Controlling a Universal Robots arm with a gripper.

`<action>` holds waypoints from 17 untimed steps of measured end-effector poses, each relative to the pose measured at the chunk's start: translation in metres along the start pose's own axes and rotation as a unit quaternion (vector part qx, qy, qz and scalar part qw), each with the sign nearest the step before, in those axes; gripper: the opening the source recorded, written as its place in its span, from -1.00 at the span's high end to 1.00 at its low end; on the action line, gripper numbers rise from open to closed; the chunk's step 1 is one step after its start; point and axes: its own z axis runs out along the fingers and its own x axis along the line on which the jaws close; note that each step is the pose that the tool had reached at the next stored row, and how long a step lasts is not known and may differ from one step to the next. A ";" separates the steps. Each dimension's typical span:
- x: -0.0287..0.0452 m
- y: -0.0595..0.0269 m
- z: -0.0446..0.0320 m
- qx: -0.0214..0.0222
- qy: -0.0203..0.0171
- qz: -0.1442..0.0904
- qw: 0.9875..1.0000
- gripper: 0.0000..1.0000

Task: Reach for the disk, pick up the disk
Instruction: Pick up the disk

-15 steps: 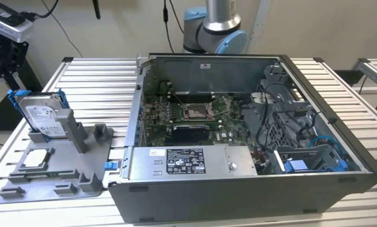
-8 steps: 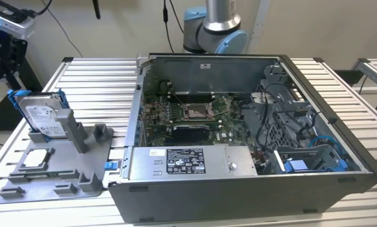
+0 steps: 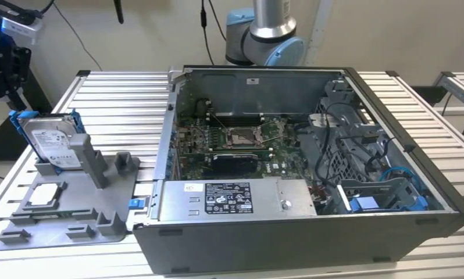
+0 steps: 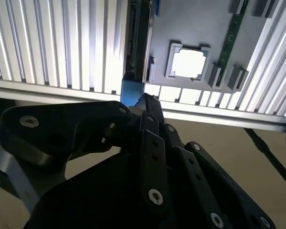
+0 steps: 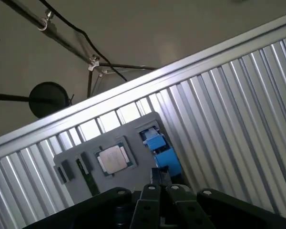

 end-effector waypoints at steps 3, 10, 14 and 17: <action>0.0000 0.0000 -0.0001 0.000 0.001 -0.027 1.000 1.00; 0.0000 -0.0001 -0.0001 -0.001 0.002 -0.091 0.996 1.00; 0.0000 -0.0001 -0.0001 -0.001 0.003 -0.127 0.992 1.00; 0.0000 0.0000 -0.0001 -0.001 0.003 -0.154 0.988 1.00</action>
